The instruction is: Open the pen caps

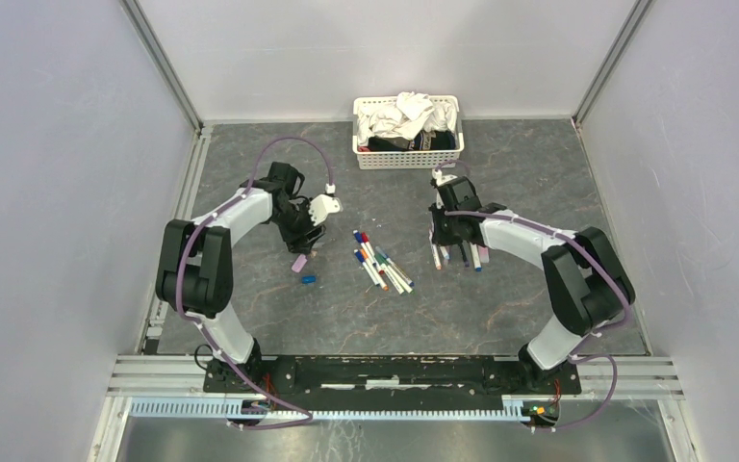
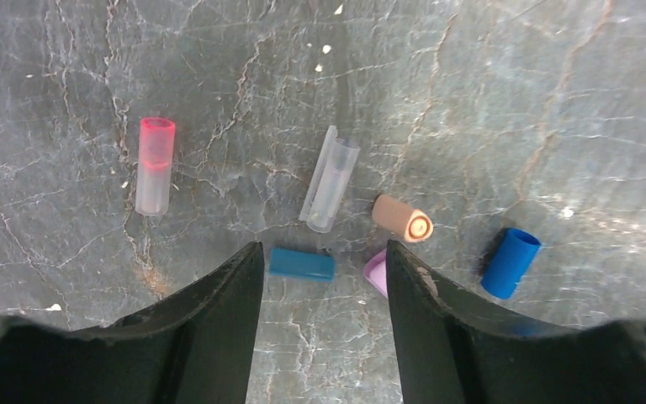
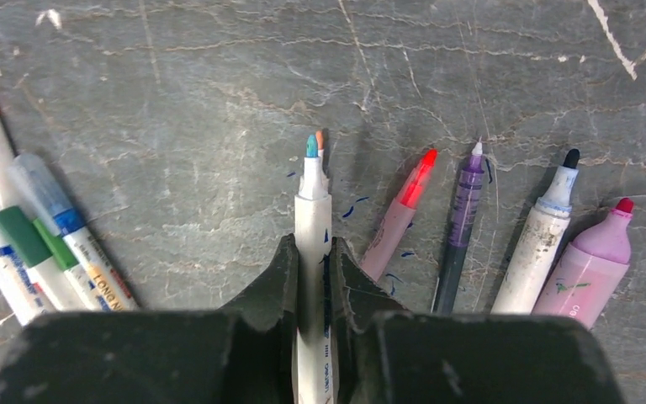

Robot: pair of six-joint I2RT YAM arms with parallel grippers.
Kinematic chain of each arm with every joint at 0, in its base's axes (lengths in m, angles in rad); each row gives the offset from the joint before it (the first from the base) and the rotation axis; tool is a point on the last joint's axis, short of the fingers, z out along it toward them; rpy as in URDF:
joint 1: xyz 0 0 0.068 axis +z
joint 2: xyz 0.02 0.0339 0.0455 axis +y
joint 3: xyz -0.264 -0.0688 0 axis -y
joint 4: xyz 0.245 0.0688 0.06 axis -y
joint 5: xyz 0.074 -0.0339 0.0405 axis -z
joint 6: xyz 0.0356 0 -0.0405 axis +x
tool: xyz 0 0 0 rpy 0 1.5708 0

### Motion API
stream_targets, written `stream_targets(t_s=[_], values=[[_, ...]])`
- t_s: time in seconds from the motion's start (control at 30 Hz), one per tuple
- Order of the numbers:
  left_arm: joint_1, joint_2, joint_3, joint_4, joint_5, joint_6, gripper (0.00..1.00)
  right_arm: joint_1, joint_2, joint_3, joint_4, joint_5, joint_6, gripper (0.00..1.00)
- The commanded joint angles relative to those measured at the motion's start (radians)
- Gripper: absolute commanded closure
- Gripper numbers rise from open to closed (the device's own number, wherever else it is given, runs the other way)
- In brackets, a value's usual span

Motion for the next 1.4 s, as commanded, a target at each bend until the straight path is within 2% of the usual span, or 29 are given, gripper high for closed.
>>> stream_targets(t_s=[0.0,0.13,0.17,0.2,0.23,0.37,0.5,0.73,0.93,1.07,1.17,1.37], values=[[0.001,-0.043,0.094,-0.104,0.128,-0.042,0.37,-0.004,0.038,0.026,0.042,0.067,0.034,0.84],[0.001,-0.098,0.192,-0.197,0.163,-0.07,0.33,-0.004,0.055,0.024,0.052,0.089,0.045,0.77],[0.001,-0.113,0.217,-0.216,0.17,-0.079,0.14,-0.004,0.058,0.023,0.052,0.091,0.048,0.75],[0.001,-0.128,0.244,-0.234,0.176,-0.085,0.02,-0.004,0.059,0.02,0.052,0.094,0.05,0.74],[0.001,-0.142,0.271,-0.253,0.181,-0.088,0.01,-0.004,0.058,0.017,0.054,0.095,0.051,0.73],[0.002,-0.198,0.406,-0.309,0.188,-0.139,0.0,-0.003,0.046,0.002,0.053,0.1,0.052,0.68],[0.001,-0.26,0.491,-0.296,0.189,-0.215,0.0,-0.005,0.015,-0.005,0.04,0.12,0.054,0.68],[0.001,-0.425,0.396,-0.12,0.113,-0.333,0.0,0.047,-0.094,0.014,0.016,0.201,0.014,0.68],[0.001,-0.401,0.392,-0.203,0.13,-0.354,0.0,0.198,-0.086,0.033,0.055,0.094,-0.075,0.64],[0.001,-0.371,0.385,-0.259,0.147,-0.368,0.0,0.271,-0.026,0.035,0.073,0.037,-0.095,0.7],[0.001,-0.356,0.381,-0.328,0.204,-0.325,0.0,0.301,0.008,0.026,0.08,0.043,-0.096,0.73],[0.001,-0.324,0.374,-0.39,0.224,-0.269,0.0,0.323,0.052,0.015,0.085,0.049,-0.09,0.75]])
